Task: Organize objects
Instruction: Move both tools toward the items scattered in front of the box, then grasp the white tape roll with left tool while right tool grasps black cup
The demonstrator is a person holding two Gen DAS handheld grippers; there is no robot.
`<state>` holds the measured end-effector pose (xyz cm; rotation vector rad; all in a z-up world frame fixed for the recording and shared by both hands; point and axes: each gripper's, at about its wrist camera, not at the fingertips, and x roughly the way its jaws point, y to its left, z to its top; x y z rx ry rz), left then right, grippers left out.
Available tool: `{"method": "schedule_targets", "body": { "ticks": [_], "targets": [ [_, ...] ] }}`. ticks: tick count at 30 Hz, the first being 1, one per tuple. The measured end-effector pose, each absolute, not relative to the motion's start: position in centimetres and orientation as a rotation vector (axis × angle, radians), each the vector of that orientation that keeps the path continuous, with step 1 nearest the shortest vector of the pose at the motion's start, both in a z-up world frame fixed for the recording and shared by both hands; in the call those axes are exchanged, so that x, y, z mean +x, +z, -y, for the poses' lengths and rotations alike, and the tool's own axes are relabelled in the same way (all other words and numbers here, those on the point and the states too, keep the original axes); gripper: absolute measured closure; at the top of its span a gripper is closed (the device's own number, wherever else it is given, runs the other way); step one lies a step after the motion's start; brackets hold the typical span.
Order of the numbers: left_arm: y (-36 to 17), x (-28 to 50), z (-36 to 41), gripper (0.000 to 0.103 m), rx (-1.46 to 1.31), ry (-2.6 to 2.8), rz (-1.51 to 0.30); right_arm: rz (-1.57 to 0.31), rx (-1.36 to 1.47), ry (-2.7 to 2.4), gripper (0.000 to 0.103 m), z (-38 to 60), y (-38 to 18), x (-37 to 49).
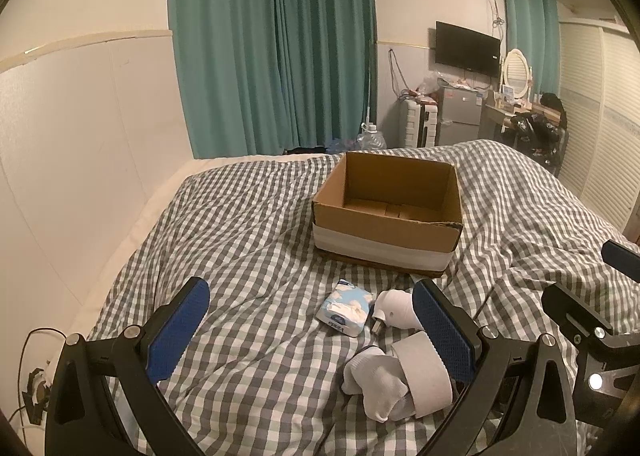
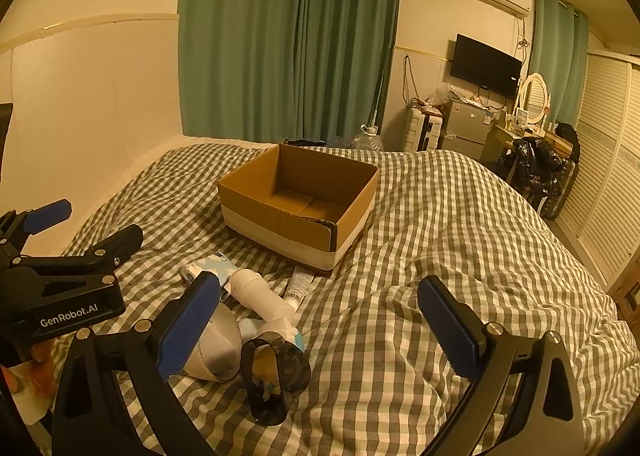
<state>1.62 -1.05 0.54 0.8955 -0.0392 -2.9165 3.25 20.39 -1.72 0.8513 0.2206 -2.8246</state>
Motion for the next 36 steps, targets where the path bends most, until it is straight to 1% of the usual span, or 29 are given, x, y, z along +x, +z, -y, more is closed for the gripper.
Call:
{"method": "schedule_targets", "body": {
  "ticks": [14, 36],
  "targets": [
    [0.6, 2.0, 1.1, 0.000, 0.904, -2.935, 0.006, -0.225, 0.856, -2.791, 0.004, -20.0, -1.5, 3.6],
    [-0.9, 2.1, -0.1, 0.000, 0.972, -2.944, 0.060, -0.239, 0.929, -2.714, 0.005, -19.4, -3.5, 3.8]
  ]
}}
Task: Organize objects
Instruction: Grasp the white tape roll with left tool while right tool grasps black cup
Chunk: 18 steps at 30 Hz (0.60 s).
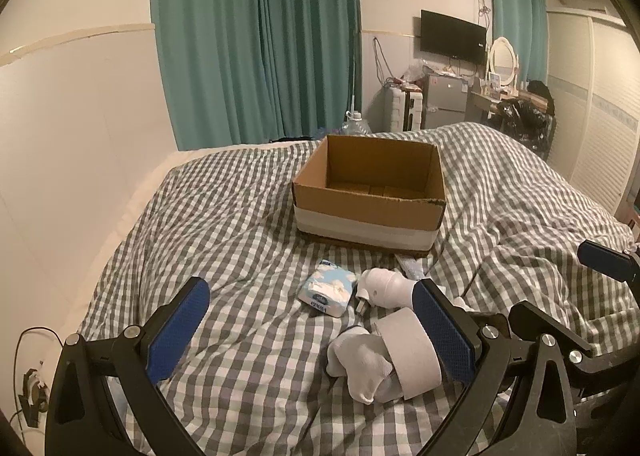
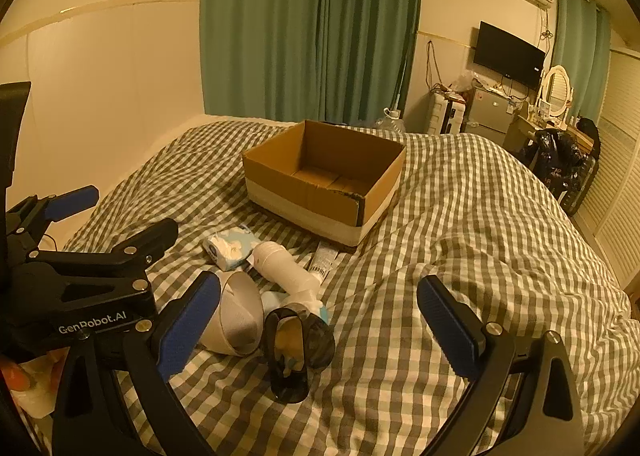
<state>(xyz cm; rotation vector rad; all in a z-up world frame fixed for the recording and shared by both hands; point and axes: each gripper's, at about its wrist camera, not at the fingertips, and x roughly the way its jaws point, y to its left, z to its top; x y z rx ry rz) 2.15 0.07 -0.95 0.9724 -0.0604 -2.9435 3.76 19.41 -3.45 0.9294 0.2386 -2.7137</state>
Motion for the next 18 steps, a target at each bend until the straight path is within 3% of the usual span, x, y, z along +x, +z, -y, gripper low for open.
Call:
{"method": "schedule_targets", "body": {
  "ticks": [9, 15, 17, 18],
  "targets": [
    [-2.6, 1.8, 0.8, 0.000, 1.019, -2.905, 0.055, -0.268, 1.067, -2.619, 0.010, -18.3, -7.3, 2.8],
    [-4.1, 1.5, 0.3, 0.000, 1.080, -2.898, 0.073, -0.290, 1.184, -2.517, 0.033, -17.4, -10.9, 1.7],
    [-4.4, 1.3, 0.1, 0.000, 1.094, -2.897, 0.084, -0.301, 1.196, -2.507, 0.047, -17.4, -11.3, 1.6],
    [-4.5, 1.2, 0.0, 0.000, 1.103, -2.898, 0.088, -0.307, 1.197, -2.506, 0.047, -17.5, -11.4, 1.6]
  ]
}}
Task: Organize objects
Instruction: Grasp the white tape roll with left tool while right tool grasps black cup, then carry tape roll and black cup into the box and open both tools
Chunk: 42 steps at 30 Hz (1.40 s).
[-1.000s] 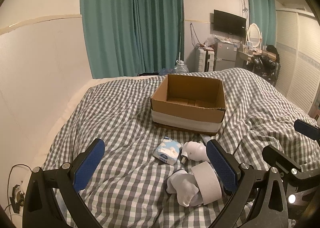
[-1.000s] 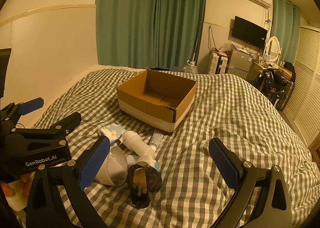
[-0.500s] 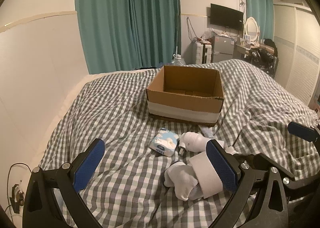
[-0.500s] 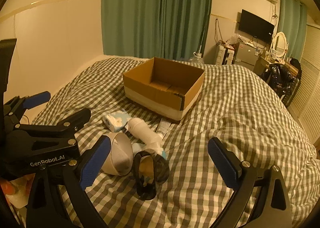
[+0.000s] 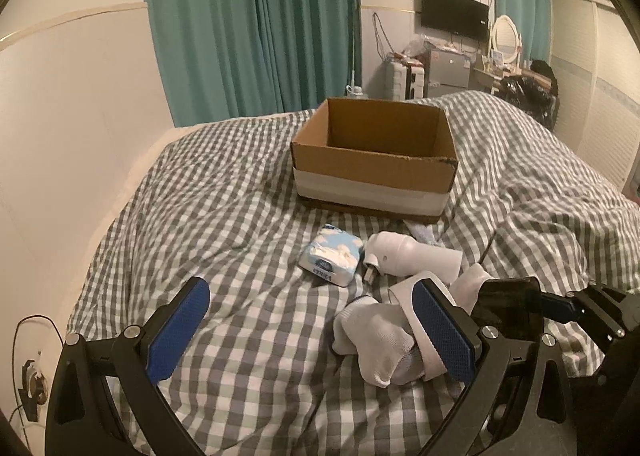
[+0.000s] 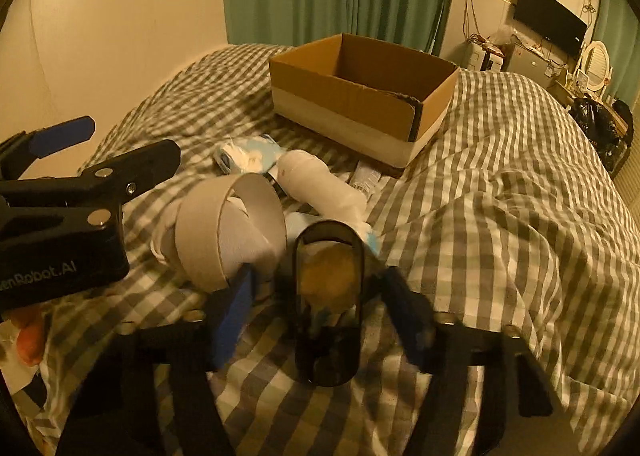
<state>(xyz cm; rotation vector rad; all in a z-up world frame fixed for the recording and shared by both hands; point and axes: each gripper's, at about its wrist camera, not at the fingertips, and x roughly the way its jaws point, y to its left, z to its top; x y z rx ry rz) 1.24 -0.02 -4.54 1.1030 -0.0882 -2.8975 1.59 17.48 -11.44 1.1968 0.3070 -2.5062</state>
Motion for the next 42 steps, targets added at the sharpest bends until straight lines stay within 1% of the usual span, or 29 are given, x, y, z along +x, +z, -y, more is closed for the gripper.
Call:
{"method": "schedule_targets", "body": {
  "ticks": [4, 10, 14, 15, 16, 17, 19, 20, 21, 23, 25, 32, 36, 39, 40, 42],
  "targets": [
    [-4.9, 1.0, -0.3, 0.000, 1.134, -2.903, 0.085, -0.266, 1.187, -2.499, 0.048, -18.5, -11.1, 1.4],
    [-4.9, 0.9, -1.3, 0.000, 1.167, -2.932, 0.081, -0.234, 1.137, -2.627, 0.048, -22.0, -8.8, 1.0],
    [-4.9, 0.8, -3.6, 0.001, 1.168, -2.981, 0.162, -0.210, 1.129, -2.696, 0.049, -24.1, -7.8, 0.5],
    [-5.1, 0.7, -4.5, 0.006, 1.168, -2.994, 0.199, -0.203, 1.130, -2.702, 0.049, -24.5, -7.7, 0.4],
    [-5.4, 0.5, -5.1, 0.016, 1.179, -2.996, 0.228, -0.192, 1.132, -2.701, 0.049, -24.7, -7.6, 0.4],
    [-5.9, 0.2, -5.8, 0.023, 1.209, -2.996, 0.267, -0.188, 1.130, -2.700, 0.049, -24.8, -7.8, 0.3],
    [-7.0, -0.5, -6.5, 0.056, 1.286, -2.983, 0.300, -0.194, 1.132, -2.693, 0.049, -24.7, -7.9, 0.2],
    [-7.5, -0.9, -6.5, 0.060, 1.331, -2.979, 0.295, -0.196, 1.131, -2.690, 0.049, -24.6, -7.9, 0.3],
    [-7.7, -0.9, -6.4, 0.061, 1.339, -2.980, 0.286, -0.196, 1.130, -2.686, 0.049, -24.6, -8.0, 0.3],
    [-7.5, -0.8, -6.2, 0.070, 1.330, -2.987, 0.276, -0.193, 1.125, -2.681, 0.049, -24.7, -7.9, 0.5],
    [-6.6, -0.4, -6.0, 0.075, 1.300, -3.007, 0.271, -0.193, 1.121, -2.677, 0.050, -24.6, -7.7, 0.5],
    [-3.3, 0.2, -5.2, 0.075, 1.195, -3.062, 0.264, -0.191, 1.040, -2.667, 0.054, -23.6, -5.7, 1.2],
    [-0.3, -0.6, -4.1, 0.075, 1.107, -3.088, 0.210, -0.220, 0.965, -2.661, 0.058, -22.5, -3.5, 0.8],
    [1.7, -1.8, -3.1, 0.075, 1.042, -3.094, 0.179, -0.243, 0.918, -2.653, 0.064, -21.6, -2.0, -0.2],
    [2.4, -2.3, -2.8, 0.075, 1.022, -3.096, 0.173, -0.248, 0.909, -2.646, 0.075, -21.3, -1.6, -0.7],
    [3.4, -3.5, -2.5, 0.075, 0.995, -3.094, 0.179, -0.258, 0.901, -2.628, 0.075, -20.8, -1.0, -1.8]
  ]
}}
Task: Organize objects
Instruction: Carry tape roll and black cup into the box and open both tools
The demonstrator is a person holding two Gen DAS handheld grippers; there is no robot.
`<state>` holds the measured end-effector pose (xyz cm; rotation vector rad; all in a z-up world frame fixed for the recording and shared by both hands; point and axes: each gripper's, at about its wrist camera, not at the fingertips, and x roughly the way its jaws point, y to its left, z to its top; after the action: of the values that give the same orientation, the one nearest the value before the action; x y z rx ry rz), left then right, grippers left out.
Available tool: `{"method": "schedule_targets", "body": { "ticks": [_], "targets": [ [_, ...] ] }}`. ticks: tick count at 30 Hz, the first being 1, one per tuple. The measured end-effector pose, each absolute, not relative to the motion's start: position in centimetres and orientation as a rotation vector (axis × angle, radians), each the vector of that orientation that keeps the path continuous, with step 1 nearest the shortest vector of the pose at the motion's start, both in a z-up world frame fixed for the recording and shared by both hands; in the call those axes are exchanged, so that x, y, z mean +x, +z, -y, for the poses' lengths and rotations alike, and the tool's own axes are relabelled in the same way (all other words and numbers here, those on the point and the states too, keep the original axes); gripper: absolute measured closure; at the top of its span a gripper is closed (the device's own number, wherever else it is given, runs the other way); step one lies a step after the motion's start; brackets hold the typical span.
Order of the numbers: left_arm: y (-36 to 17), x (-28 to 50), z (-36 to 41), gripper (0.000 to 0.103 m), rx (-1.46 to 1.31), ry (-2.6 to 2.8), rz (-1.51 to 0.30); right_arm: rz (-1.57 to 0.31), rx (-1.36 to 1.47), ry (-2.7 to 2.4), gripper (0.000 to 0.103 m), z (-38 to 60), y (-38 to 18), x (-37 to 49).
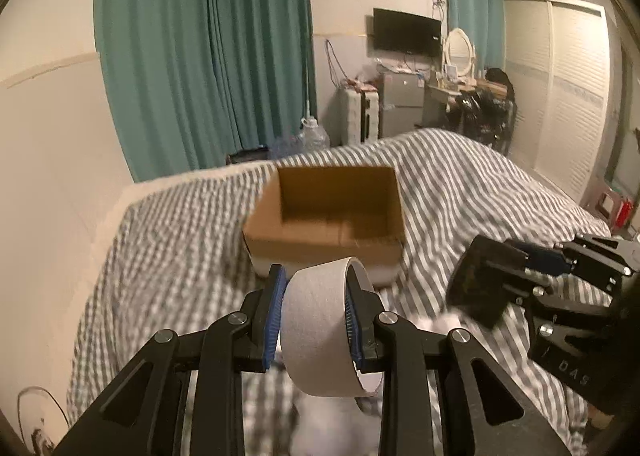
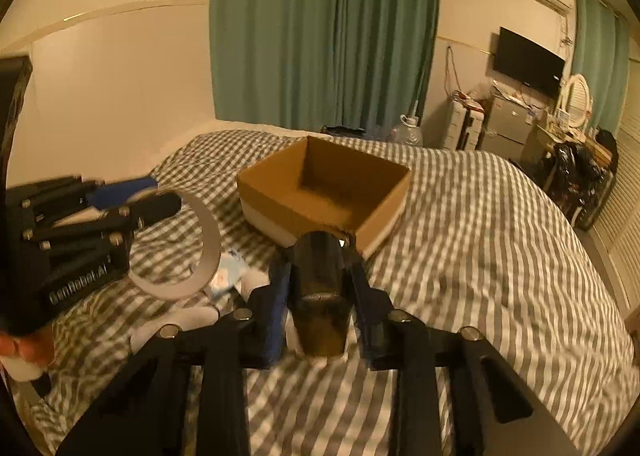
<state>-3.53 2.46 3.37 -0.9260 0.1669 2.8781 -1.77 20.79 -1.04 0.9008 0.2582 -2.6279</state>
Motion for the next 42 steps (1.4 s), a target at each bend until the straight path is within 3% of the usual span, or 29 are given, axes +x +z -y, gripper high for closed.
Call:
{"method": "schedule_targets", "body": {
  "ticks": [17, 26, 35, 37, 38, 40, 41, 42],
  "targets": [
    [2.4, -22.3, -1.8, 0.075, -1.019, 2.909, -0.217, -0.305, 0.828, -2.619, 0.075, -16.9, 3.6, -18.6],
    [-3.3, -29.1, -3.0, 0.075, -1.145, 2.820, -0.303, -0.327, 1.035, -2.556, 0.075, -15.8, -3.4, -28.5],
    [-6.7, -30.8, -3.4, 0.075, -1.240, 2.758, -0.297, -0.311, 1.098, -2.525, 0.075, -16.7, -6.5, -29.5],
    [-6.6, -30.3, -3.3, 0.072, -1.256, 2.745, -0.273, -0.281, 1.092, -2.535, 0.072, -17.1, -5.9, -29.4],
    [-6.4, -30.0, -3.2, 0.071, -1.258, 2.737, -0.262, -0.253, 1.084, -2.539, 0.062, -17.4, -5.3, -29.2],
    [-5.6, -29.3, -3.2, 0.053, -1.257, 2.738, -0.254, -0.207, 1.053, -2.561, 0.047, -18.0, -3.9, -28.2],
    [-5.1, -28.8, -3.2, 0.048, -1.250, 2.747, -0.254, -0.190, 1.034, -2.575, 0.043, -18.4, -3.0, -27.5],
    [-4.3, -27.9, -3.0, 0.036, -1.239, 2.762, -0.250, -0.179, 1.016, -2.586, 0.042, -18.8, -2.2, -26.9]
  ]
}}
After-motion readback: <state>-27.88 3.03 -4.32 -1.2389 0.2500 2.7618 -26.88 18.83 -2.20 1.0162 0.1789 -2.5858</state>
